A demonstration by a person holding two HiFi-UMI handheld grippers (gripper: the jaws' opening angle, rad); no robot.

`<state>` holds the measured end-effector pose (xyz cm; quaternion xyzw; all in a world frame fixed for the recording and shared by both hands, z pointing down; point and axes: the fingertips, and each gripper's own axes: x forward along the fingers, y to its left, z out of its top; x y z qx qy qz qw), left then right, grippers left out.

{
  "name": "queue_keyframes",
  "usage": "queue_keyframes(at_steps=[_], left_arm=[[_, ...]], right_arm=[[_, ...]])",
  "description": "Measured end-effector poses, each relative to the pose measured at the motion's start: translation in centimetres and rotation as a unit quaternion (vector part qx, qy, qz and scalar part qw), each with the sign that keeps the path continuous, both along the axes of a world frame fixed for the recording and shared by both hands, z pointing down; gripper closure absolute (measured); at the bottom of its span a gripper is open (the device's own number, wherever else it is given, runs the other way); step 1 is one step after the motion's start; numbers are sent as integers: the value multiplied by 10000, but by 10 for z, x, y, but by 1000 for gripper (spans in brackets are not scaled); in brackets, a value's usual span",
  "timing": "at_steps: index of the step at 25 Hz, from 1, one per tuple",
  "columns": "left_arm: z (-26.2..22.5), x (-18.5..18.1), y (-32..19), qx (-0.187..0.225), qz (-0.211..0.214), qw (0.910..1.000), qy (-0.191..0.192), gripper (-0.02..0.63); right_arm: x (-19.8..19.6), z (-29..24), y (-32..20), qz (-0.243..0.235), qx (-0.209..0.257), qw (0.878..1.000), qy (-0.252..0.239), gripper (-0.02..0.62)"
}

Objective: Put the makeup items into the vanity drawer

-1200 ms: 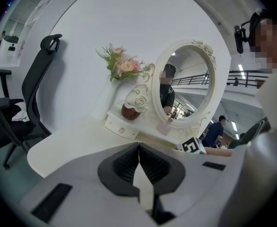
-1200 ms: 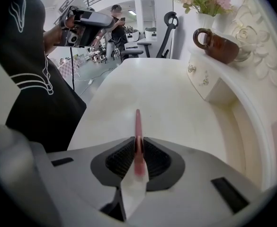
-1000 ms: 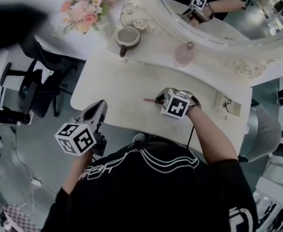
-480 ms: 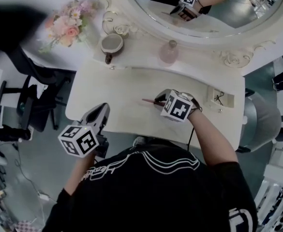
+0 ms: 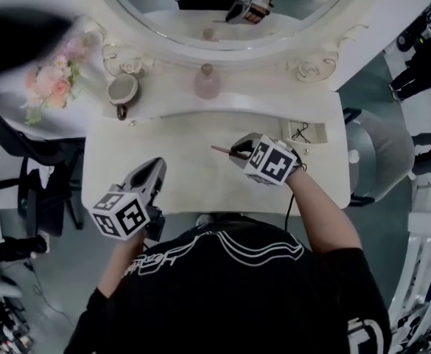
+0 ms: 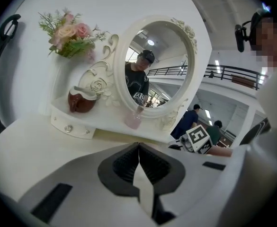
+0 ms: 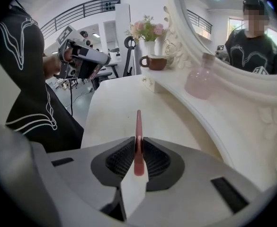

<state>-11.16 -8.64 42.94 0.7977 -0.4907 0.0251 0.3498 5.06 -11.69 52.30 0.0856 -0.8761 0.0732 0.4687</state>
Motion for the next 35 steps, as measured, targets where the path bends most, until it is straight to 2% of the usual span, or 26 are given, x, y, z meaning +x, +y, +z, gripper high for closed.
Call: queue_keyframes(at_steps=[12, 18, 26, 35], left_arm=[[-3, 95, -38, 61, 964, 9953, 120, 583], [-4, 128, -51, 61, 1295, 9915, 133, 583], [-8, 163, -69, 85, 1586, 9871, 177, 583], [2, 169, -82, -62, 1612, 9868, 105, 583]], right_arm=[[108, -33, -13, 1290, 296, 9912, -42, 525], [149, -45, -23, 1724, 443, 9840, 19, 525], [194, -52, -36, 1892, 659, 9792, 324, 525], [241, -29, -61, 1695, 978, 9728, 1240, 525]])
